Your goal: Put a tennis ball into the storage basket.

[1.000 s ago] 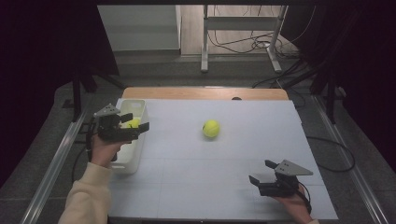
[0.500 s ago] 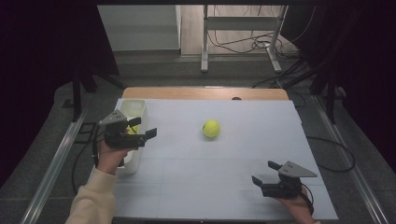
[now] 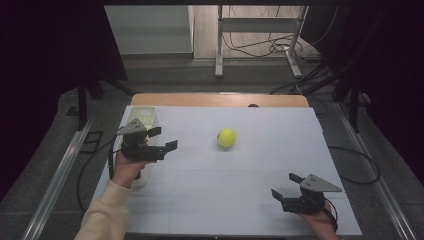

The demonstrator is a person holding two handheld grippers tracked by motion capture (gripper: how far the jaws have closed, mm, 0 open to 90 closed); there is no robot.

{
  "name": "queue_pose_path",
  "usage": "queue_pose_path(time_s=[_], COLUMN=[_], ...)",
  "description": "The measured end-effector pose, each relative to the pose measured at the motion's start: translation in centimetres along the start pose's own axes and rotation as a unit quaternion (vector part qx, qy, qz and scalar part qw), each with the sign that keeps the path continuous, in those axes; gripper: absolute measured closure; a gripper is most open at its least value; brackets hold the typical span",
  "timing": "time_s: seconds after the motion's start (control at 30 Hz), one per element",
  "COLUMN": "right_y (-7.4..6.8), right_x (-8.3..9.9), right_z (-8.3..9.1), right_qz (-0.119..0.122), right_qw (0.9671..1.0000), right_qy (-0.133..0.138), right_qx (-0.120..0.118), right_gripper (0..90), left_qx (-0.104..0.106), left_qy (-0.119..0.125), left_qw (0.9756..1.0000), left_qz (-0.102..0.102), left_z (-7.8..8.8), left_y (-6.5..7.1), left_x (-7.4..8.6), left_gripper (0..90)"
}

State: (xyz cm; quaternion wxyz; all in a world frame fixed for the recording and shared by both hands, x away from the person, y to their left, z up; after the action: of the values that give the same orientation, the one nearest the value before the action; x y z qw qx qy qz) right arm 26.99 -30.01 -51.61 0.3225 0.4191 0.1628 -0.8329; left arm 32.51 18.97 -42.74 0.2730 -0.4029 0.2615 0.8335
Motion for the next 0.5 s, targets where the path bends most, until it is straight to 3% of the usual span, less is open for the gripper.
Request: queue_pose_path(time_s=[0.5], right_y=[0.0], right_x=[0.1], right_z=[-0.1], right_qz=[0.001], right_qw=[1.0], right_qy=[-0.003], right_qx=[-0.002], right_gripper=[12.4], left_qx=[0.022], left_qy=[-0.016], left_qw=[0.9995], left_qz=[-0.015], left_z=[-3.0], left_y=[1.7], left_x=[-1.4], left_gripper=[13.2])
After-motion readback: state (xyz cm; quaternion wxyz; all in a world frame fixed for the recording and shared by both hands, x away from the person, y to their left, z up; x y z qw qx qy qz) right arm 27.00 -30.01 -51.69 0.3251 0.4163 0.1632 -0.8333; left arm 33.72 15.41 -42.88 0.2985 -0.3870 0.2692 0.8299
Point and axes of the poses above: each handheld gripper's, and its own axes: z roughly backward along the jaws, x roughly out of its underside, y roughly to its right, the point moved 1 cm from there along -z, roughly forward along the jaws, and after that the axes turned 8 degrees about -y, right-handed, at the moved point
